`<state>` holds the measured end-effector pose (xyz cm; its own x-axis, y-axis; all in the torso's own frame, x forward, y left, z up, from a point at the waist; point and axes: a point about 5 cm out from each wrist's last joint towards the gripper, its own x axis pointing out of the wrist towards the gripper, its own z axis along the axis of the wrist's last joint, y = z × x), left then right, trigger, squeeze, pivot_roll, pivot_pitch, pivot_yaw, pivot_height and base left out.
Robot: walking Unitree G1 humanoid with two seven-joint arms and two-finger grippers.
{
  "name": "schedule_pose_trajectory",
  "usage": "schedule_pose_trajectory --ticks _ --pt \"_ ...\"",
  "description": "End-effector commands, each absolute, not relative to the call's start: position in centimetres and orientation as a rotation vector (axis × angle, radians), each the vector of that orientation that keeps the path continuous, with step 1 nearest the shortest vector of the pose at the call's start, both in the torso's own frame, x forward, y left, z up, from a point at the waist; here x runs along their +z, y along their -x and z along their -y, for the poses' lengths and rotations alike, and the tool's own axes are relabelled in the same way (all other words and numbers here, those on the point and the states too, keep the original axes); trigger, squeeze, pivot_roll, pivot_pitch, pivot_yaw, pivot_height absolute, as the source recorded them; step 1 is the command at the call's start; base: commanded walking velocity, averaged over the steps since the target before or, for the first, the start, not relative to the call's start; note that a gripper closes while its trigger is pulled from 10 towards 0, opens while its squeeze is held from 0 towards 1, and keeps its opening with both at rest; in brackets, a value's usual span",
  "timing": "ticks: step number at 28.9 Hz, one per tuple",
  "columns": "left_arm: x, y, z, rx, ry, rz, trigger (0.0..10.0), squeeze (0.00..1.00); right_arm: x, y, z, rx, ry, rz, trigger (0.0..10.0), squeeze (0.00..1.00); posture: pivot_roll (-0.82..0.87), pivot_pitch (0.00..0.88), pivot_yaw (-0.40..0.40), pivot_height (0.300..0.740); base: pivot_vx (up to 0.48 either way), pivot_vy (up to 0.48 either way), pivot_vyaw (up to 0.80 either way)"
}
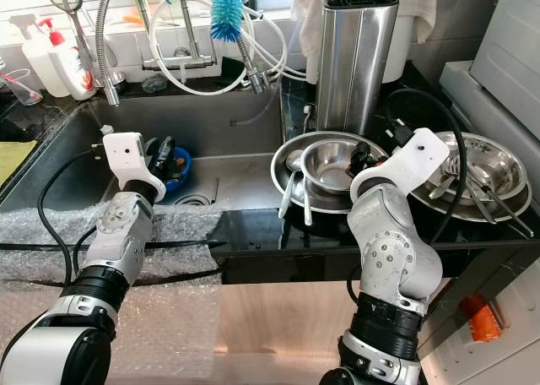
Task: Kitchen organization
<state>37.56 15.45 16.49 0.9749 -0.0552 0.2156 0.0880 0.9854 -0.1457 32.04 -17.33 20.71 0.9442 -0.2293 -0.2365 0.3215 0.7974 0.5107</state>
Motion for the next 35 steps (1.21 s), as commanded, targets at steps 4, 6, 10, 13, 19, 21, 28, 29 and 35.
schedule_pose_trajectory --ticks 4,6,10,13,19,21,28,29,35 --pt "16.7 -37.5 -15.7 -0.064 0.158 0.218 10.0 0.0 21.0 -32.3 16.9 -0.264 -0.577 -0.173 10.0 0.0 -0.06 0.035 0.072 0.74 0.0 0.0 0.0" --pt "16.7 -37.5 -15.6 -0.065 0.158 0.217 10.0 0.0 21.0 -32.3 16.9 -0.26 -0.575 -0.173 10.0 0.0 -0.06 0.035 0.072 0.74 0.0 0.0 0.0" --pt "16.6 -37.5 -15.6 -0.065 0.158 0.216 10.0 0.0 21.0 -32.4 16.9 -0.257 -0.568 -0.178 10.0 0.0 -0.06 0.036 0.071 0.74 0.0 0.0 0.0" --pt "16.6 -37.5 -15.6 -0.066 0.157 0.215 10.0 0.0 20.4 -32.4 16.7 -0.251 -0.569 -0.213 10.0 0.0 -0.06 0.034 0.071 0.74 0.0 0.0 0.0" --pt "16.6 -37.5 -15.6 -0.066 0.157 0.215 10.0 0.0 19.9 -32.4 16.3 -0.224 -0.585 -0.246 4.4 0.0 -0.06 0.034 0.07 0.74 0.0 0.0 0.0" --pt "16.6 -37.5 -15.6 -0.065 0.157 0.214 10.0 0.0 19.8 -32.4 16.3 -0.222 -0.587 -0.25 2.1 0.0 -0.05 0.035 0.069 0.74 0.0 0.0 0.0" --pt "16.5 -37.5 -15.6 -0.065 0.156 0.212 10.0 0.0 19.8 -32.4 16.4 -0.229 -0.589 -0.252 0.0 0.0 -0.05 0.035 0.07 0.74 0.0 0.0 0.0" --pt "16.5 -37.5 -15.6 -0.066 0.156 0.211 10.0 0.0 19.8 -32.4 16.4 -0.231 -0.591 -0.252 0.0 0.0 -0.05 0.035 0.07 0.74 0.0 0.0 0.0" --pt "16.5 -37.5 -15.6 -0.068 0.153 0.209 10.0 0.0 19.8 -32.4 16.5 -0.239 -0.597 -0.254 0.0 0.0 -0.05 0.034 0.072 0.74 0.0 0.0 0.0"
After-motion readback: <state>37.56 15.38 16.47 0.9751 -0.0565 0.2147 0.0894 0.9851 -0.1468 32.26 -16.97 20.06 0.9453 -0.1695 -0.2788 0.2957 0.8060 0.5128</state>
